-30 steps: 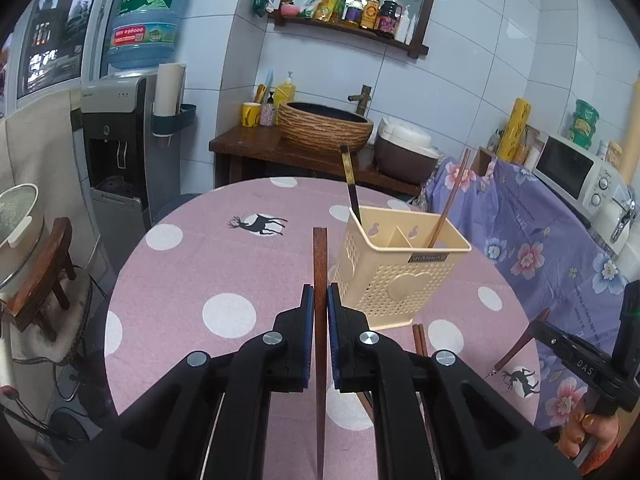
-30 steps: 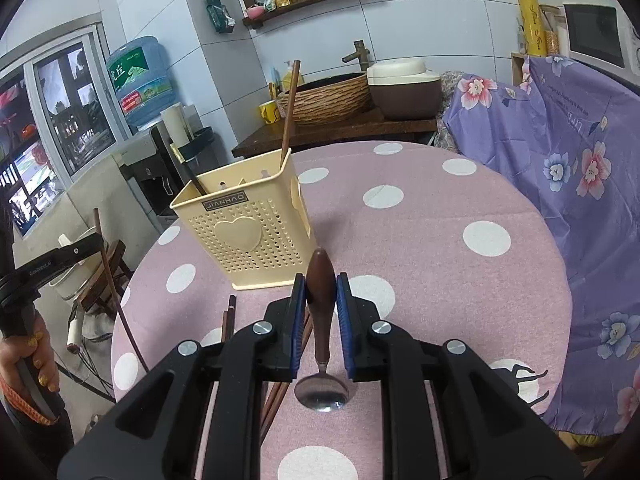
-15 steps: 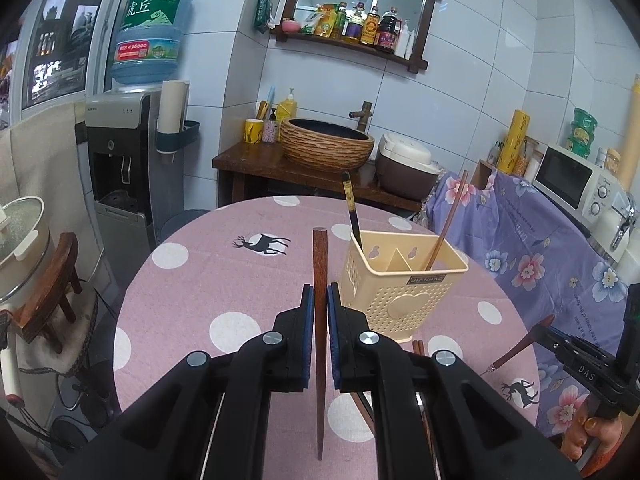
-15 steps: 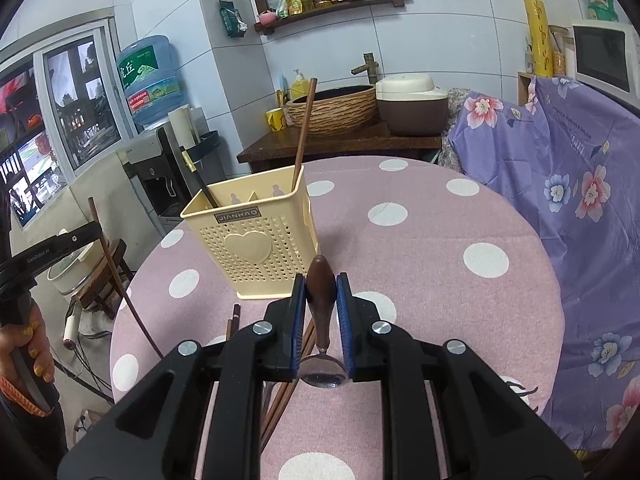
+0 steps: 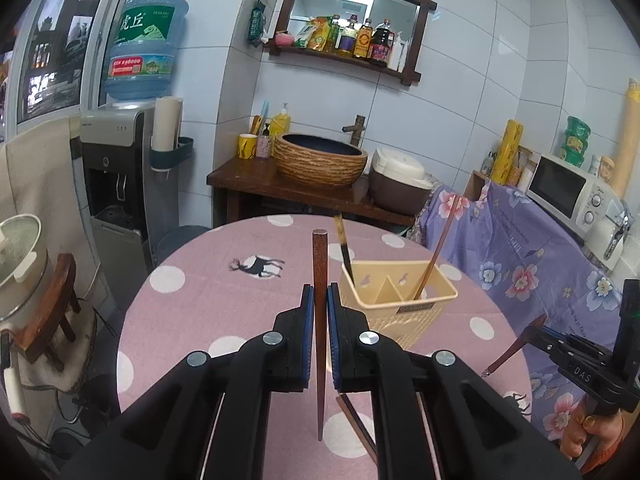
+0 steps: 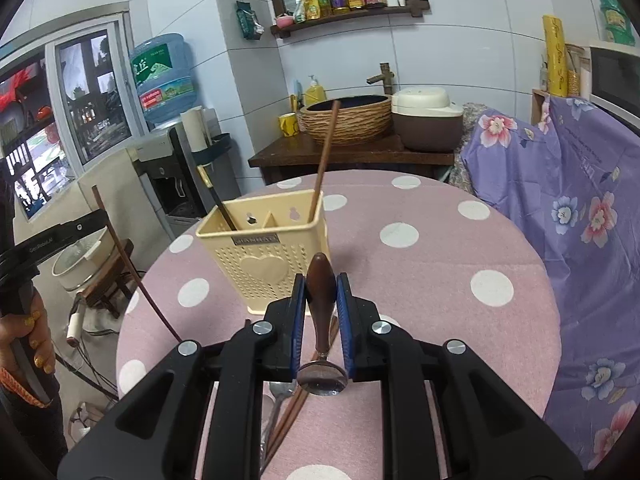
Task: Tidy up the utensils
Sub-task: 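Lift the spoon toward the holder with the right gripper while the left gripper grasps a wooden chopstick, then lower the spoon and chopstick into the cream holder while opening both grippers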
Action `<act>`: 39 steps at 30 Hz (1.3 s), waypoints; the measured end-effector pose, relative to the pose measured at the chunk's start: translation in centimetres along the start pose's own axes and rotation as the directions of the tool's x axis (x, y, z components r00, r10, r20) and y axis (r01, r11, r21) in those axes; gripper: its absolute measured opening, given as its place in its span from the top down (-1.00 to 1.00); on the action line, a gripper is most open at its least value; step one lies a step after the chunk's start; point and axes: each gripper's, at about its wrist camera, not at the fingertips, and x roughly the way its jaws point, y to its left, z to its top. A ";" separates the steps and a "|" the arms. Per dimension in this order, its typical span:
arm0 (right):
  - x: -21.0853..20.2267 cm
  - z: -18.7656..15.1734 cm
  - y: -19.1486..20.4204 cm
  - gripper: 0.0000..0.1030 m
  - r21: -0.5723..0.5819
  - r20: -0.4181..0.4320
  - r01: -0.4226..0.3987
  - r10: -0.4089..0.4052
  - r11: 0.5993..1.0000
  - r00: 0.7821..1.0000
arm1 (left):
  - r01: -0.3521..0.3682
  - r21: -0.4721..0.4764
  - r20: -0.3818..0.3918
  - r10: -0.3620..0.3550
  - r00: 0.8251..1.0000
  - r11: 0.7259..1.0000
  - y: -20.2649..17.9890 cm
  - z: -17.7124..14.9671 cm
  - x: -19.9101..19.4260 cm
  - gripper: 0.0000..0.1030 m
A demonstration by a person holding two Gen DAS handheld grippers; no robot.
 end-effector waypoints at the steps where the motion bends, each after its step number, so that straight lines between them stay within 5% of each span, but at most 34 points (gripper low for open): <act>1: -0.2 0.6 0.2 0.68 -0.004 0.008 -0.005 0.005 1.000 1.000 | 0.005 0.001 0.010 -0.005 1.000 1.000 -0.1 0.8 -0.3 0.84; 11: -1.8 12.4 4.2 0.68 -0.055 0.169 -0.021 0.030 0.998 0.985 | 0.078 -0.011 0.119 -0.076 0.990 0.997 -3.4 10.9 -1.4 0.84; 16: 0.5 15.4 5.5 0.68 -0.063 0.199 0.010 0.002 0.998 0.980 | 0.054 -0.014 0.167 -0.051 0.985 0.998 -5.1 12.9 0.2 0.84; 25: 7.6 10.7 5.1 0.68 -0.054 0.081 0.033 -0.028 0.998 0.996 | 0.001 -0.017 0.055 0.000 0.998 1.000 -4.7 7.3 6.9 0.84; 39: 10.5 6.7 4.7 0.68 -0.053 0.032 0.033 -0.031 0.998 0.999 | -0.004 -0.047 -0.080 0.000 0.997 0.999 -3.3 1.8 11.5 0.87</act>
